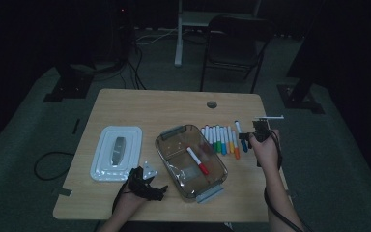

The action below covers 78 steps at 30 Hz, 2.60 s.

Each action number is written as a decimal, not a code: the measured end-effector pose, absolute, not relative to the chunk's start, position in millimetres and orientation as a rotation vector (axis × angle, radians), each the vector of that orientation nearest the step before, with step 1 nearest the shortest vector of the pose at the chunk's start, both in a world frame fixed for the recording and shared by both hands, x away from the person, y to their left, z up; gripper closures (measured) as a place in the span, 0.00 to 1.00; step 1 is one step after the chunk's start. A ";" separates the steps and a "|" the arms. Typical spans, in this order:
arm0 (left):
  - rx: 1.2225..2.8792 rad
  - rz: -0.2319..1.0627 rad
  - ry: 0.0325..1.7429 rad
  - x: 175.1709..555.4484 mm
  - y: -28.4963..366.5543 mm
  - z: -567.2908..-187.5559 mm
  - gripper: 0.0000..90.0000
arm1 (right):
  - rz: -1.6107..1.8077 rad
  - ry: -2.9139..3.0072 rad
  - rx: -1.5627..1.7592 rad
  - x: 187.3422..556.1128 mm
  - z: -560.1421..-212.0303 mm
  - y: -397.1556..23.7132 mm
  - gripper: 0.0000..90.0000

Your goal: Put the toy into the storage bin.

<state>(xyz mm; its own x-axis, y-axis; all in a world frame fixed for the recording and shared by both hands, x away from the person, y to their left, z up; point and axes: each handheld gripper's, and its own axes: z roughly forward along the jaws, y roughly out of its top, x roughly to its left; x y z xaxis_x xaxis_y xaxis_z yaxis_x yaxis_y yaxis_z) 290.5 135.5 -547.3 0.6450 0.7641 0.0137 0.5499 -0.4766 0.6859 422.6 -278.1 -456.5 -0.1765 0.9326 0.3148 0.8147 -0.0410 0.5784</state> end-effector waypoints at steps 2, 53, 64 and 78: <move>2.205 0.421 1.017 290.6 135.5 -547.3 0.02 | 1.040 2.064 1.862 415.7 -446.0 -270.9 0.85; 2.207 0.422 1.016 290.7 135.6 -547.1 0.02 | 0.972 2.795 1.458 361.7 -433.4 -68.3 0.85; 2.206 0.424 1.016 290.7 135.5 -547.2 0.02 | 0.819 2.831 1.489 376.7 -453.9 -51.1 0.85; 2.206 0.425 1.016 290.7 135.5 -547.3 0.02 | 0.631 2.908 1.486 382.3 -478.3 -39.4 0.85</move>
